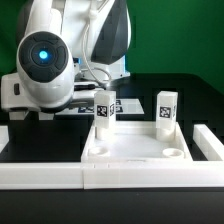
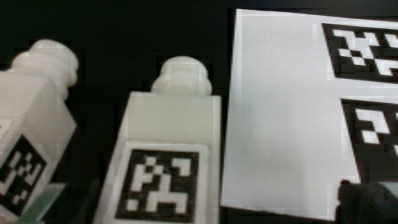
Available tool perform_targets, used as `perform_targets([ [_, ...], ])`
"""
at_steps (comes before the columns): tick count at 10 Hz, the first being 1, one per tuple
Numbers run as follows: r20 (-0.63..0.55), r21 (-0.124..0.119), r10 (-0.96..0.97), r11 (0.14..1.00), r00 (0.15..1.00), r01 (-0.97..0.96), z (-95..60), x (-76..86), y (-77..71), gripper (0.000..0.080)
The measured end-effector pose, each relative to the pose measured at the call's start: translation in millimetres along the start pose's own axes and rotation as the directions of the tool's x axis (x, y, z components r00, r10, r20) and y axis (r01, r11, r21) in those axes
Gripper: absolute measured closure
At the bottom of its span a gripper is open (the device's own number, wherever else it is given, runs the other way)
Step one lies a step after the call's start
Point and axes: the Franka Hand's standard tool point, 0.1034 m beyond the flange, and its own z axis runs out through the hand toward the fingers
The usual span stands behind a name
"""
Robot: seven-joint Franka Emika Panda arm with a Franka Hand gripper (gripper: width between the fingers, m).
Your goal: Assemble square table
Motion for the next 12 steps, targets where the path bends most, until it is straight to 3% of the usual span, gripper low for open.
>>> perform_targets([
  [1, 0.001, -0.001, -0.003, 1.0, 1.0, 0.003, 0.2, 0.2, -0.5, 0.0234],
  [2, 0.002, -0.002, -0.006, 1.0, 1.0, 0.006, 0.4, 0.5, -1.0, 0.0417],
  [3, 0.002, -0.003, -0.01, 1.0, 1.0, 0.01, 0.6, 0.7, -1.5, 0.0509],
  [10, 0.012, -0.005, -0.046, 0.999, 0.999, 0.046, -3.7, -2.1, -2.7, 0.0509],
  [12, -0.004, -0.001, -0.117, 0.993, 0.993, 0.117, -57.6, -29.8, 4.3, 0.0509],
])
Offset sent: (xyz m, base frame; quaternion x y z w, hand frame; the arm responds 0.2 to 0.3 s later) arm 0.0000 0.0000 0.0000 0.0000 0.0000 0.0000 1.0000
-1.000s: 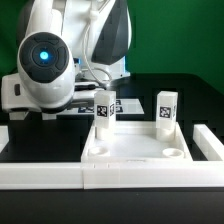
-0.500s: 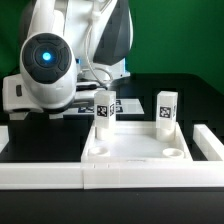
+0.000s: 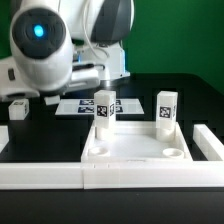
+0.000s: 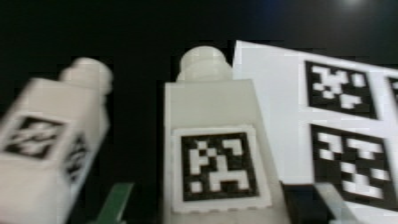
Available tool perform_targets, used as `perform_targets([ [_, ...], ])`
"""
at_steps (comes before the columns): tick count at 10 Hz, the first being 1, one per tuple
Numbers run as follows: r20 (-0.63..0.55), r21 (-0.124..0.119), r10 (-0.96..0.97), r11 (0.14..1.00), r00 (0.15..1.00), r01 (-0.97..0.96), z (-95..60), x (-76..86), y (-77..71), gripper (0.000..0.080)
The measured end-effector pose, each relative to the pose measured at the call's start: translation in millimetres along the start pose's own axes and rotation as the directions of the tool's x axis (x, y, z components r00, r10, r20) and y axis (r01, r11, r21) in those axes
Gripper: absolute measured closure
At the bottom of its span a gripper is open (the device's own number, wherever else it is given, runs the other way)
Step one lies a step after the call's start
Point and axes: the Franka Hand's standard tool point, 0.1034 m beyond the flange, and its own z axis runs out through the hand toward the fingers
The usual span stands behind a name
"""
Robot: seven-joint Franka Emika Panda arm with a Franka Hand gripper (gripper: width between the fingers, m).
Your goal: Assemble square table
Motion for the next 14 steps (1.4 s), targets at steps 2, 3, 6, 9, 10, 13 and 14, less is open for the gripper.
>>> perform_targets([
  [2, -0.033, 0.001, -0.012, 1.0, 0.999, 0.012, -34.2, -26.7, 0.4, 0.0508],
  [3, -0.054, 0.0, -0.001, 1.0, 0.999, 0.001, -41.3, -34.3, -1.6, 0.0508],
  [6, -0.112, -0.014, -0.009, 1.0, 0.994, 0.007, -42.0, -22.0, 1.4, 0.0508],
  [9, -0.332, -0.076, -0.039, 0.997, 0.943, 0.014, -106.1, -11.7, -2.1, 0.0508],
  [10, -0.365, -0.094, -0.041, 0.996, 0.93, 0.007, -130.5, -13.0, -1.2, 0.0508],
  [13, -0.584, -0.127, -0.066, 0.992, 0.809, -0.011, -156.7, -8.0, 3.3, 0.0508],
  [14, -0.613, -0.134, -0.072, 0.991, 0.787, -0.013, -156.3, -8.4, 4.6, 0.0508],
])
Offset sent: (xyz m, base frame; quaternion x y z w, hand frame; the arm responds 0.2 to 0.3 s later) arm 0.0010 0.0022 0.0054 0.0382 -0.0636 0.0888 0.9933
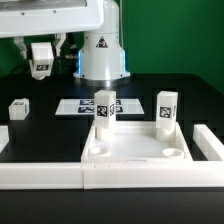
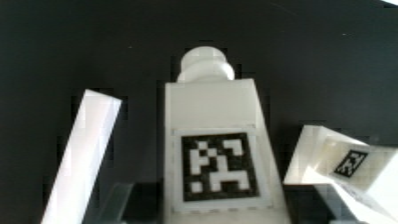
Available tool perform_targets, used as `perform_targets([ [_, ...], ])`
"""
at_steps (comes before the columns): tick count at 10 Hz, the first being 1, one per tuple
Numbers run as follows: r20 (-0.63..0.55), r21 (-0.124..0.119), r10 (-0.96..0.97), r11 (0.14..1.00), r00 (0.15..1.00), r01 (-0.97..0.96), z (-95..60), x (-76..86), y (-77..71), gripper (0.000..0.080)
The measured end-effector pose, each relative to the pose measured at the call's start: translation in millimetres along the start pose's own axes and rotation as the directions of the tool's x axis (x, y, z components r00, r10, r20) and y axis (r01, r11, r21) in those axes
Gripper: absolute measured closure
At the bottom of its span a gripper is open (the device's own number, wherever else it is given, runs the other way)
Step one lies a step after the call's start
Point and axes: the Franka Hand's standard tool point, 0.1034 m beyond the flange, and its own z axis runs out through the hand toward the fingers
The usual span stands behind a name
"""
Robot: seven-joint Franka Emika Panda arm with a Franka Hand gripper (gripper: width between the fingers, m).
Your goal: Assemble square table
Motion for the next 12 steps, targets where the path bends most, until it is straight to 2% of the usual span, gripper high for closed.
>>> perform_targets([
  [1, -0.089, -0.014, -0.007, 1.0, 0.996, 0.005, -1.6, 6.9, 3.3, 0.0508],
  [2, -0.181, -0.026, 0.01, 1.0, 0.983, -0.015, -1.9, 8.8, -3.6, 0.0508],
  [3, -0.21, -0.018, 0.09, 0.995, 0.974, -0.096, -7.2, 22.6, -25.7, 0.0508],
  [4, -0.311, -0.029, 0.097, 0.993, 0.945, -0.112, -24.0, 55.8, -54.0, 0.0507],
  [5, -0.403, -0.002, 0.193, 0.977, 0.894, -0.212, -36.4, 83.8, -71.1, 0.0507],
  [6, -0.46, 0.002, 0.195, 0.976, 0.866, -0.218, -41.6, 100.3, -86.3, 0.0507],
  [7, -0.516, -0.009, 0.17, 0.979, 0.839, -0.204, -44.2, 107.0, -93.5, 0.0507],
  [8, -0.615, -0.03, 0.141, 0.979, 0.776, -0.202, -45.4, 108.0, -87.3, 0.0507],
  [9, -0.636, -0.034, 0.139, 0.978, 0.759, -0.207, -39.3, 104.3, -86.7, 0.0507],
  [10, -0.689, -0.054, 0.112, 0.977, 0.716, -0.205, -42.6, 106.4, -84.6, 0.0507],
  [12, -0.677, -0.052, 0.114, 0.978, 0.727, -0.202, -39.0, 104.9, -85.8, 0.0507],
])
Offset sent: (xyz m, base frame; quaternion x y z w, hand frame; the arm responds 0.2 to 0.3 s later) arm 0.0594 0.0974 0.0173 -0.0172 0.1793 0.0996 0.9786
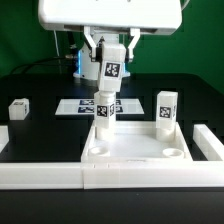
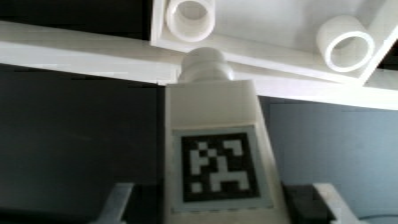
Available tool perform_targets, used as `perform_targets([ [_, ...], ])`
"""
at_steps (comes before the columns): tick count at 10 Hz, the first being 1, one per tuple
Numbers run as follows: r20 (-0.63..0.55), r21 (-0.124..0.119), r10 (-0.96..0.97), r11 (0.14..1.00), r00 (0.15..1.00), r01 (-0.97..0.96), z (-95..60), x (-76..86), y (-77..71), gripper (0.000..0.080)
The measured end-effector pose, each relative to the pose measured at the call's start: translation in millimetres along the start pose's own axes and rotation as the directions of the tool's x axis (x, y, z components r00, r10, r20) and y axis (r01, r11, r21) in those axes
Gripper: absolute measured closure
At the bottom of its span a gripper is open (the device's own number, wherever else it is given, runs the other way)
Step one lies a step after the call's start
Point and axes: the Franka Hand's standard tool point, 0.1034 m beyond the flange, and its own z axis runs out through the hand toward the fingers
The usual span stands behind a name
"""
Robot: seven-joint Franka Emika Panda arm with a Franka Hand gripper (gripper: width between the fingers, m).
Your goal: Assemble square table
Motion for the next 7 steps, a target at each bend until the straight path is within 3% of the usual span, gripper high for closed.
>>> perform_targets([
  [1, -0.002, 0.002, 0.001, 1.0, 1.0, -0.001, 1.3, -1.0, -1.7, 0.0507],
  [2, 0.003, 0.017, 0.02, 1.0, 1.0, -0.02, 9.1, -7.6, -13.1, 0.0507],
  [4, 0.016, 0.07, 0.029, 0.997, 0.999, -0.03, 22.4, -5.3, -55.5, 0.0507],
  [5, 0.008, 0.096, 0.033, 0.995, 0.999, -0.034, 31.5, 6.5, -74.1, 0.0507],
  [6, -0.005, 0.128, 0.076, 0.989, 0.997, -0.074, 34.5, 24.7, -102.0, 0.0507],
  [7, -0.002, 0.133, 0.109, 0.985, 0.994, -0.108, 30.3, 30.1, -111.6, 0.0507],
])
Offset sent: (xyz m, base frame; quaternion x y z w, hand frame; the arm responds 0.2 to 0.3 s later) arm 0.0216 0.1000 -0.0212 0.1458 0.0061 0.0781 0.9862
